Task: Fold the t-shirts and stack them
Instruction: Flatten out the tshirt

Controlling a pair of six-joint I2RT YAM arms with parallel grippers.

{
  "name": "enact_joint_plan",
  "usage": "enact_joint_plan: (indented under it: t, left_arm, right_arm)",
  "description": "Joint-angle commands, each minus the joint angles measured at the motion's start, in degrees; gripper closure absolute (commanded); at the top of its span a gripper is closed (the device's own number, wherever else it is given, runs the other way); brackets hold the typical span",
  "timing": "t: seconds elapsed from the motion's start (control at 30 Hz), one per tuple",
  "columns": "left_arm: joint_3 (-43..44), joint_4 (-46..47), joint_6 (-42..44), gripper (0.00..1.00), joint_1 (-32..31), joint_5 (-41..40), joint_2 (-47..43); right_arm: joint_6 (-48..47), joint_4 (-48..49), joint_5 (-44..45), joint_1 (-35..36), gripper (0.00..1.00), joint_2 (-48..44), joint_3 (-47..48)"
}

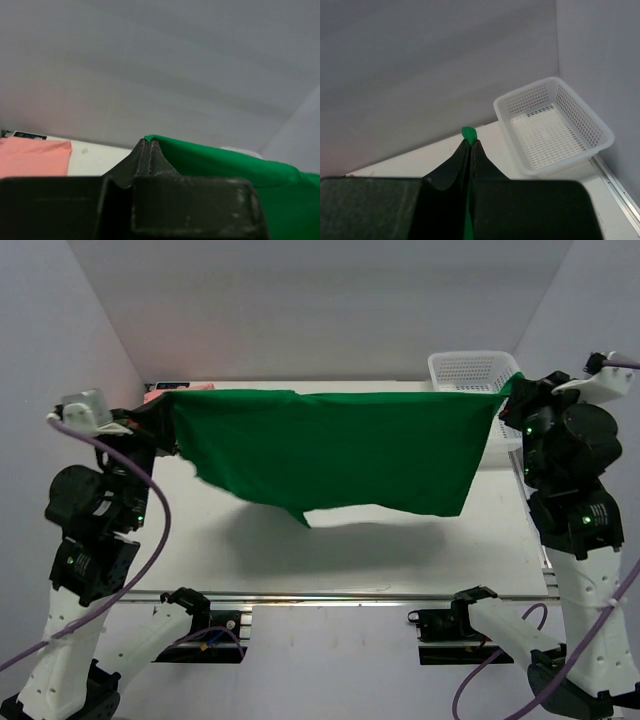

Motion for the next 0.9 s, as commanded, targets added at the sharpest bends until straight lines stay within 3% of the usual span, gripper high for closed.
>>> enact_joint_plan:
  t: [0.0, 0.47, 0.87]
  left_arm:
    - [4.3, -2.7, -1.7, 1.0, 0.9, -8.1, -1.2]
    - [11.8, -6.6, -1.7, 1.0, 0.9, 1.8, -5.3]
    - [18.0, -10.4, -1.7, 1.0, 1.4, 9.5, -6.2]
  right_arm:
    - [-2.0, -4.0, 4.3, -0.3, 1.0, -1.9, 4.0]
    - [-2.4, -7.5, -6.0, -0.2, 1.0, -8.3, 10.1]
    - [-0.7, -10.4, -9.8, -0.3, 1.0, -14.9, 11.2]
